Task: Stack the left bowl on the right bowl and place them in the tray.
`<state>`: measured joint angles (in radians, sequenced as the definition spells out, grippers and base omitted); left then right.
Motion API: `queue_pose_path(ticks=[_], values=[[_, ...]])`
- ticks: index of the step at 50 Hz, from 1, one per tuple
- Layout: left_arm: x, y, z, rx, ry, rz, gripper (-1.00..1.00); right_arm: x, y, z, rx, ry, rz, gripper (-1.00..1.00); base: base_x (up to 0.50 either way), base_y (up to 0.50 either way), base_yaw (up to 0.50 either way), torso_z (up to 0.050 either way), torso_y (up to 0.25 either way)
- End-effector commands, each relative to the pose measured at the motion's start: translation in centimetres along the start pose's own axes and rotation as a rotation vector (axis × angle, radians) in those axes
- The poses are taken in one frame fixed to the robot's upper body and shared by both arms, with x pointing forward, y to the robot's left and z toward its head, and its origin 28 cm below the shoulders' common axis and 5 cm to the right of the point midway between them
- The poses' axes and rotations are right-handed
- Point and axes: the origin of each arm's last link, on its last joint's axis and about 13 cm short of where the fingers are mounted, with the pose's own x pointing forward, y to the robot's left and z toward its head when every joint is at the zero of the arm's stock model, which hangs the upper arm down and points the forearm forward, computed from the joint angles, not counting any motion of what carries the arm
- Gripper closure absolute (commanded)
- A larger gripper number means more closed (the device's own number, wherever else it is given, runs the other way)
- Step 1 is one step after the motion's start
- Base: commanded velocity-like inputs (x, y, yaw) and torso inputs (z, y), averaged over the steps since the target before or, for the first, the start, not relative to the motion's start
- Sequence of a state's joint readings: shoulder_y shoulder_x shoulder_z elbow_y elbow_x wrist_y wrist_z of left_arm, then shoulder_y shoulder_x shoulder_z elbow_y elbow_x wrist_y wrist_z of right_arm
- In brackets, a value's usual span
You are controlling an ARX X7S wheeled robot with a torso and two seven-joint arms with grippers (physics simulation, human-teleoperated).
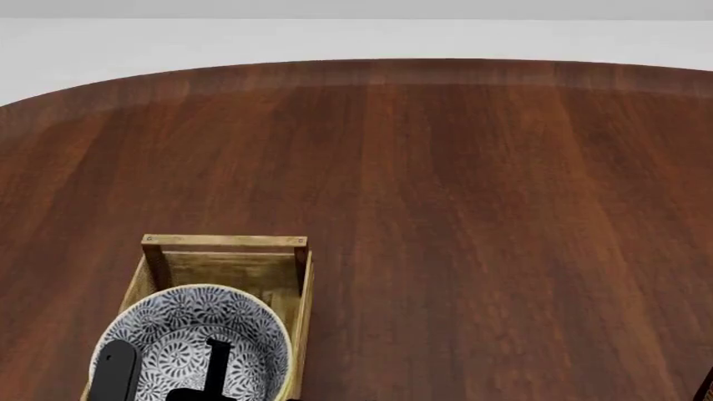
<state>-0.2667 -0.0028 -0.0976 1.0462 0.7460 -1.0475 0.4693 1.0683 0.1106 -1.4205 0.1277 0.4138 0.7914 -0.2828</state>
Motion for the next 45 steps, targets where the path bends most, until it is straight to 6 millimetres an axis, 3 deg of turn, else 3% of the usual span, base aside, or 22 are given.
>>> queue_pose_path(ticks=[1, 24, 25, 45], values=[[0.0, 0.0, 0.0, 0.002, 0.002, 0.000, -1.00, 0.6, -0.2, -0.1, -0.028, 0.000, -0.022, 1.00, 0.00, 0.00, 0.00, 0.010, 0.000], [-0.1, 0.0, 0.0, 0.002, 0.002, -0.002, -1.00, 1.0, -0.2, -0.7, -0.021, 0.020, -0.017, 1.00, 0.00, 0.00, 0.00, 0.000, 0.001], [-0.1, 0.0, 0.0, 0.002, 0.001, -0.003, -1.00, 1.0, -0.2, -0.7, -0.021, 0.019, -0.019, -1.00, 0.00, 0.00, 0.00, 0.000, 0.000], [0.1, -0.2, 0.2, -0.002, -0.007, -0.011, -1.00, -3.1, -0.1, 1.7, -0.095, -0.039, -0.103, -1.00, 0.00, 0.00, 0.00, 0.000, 0.000]])
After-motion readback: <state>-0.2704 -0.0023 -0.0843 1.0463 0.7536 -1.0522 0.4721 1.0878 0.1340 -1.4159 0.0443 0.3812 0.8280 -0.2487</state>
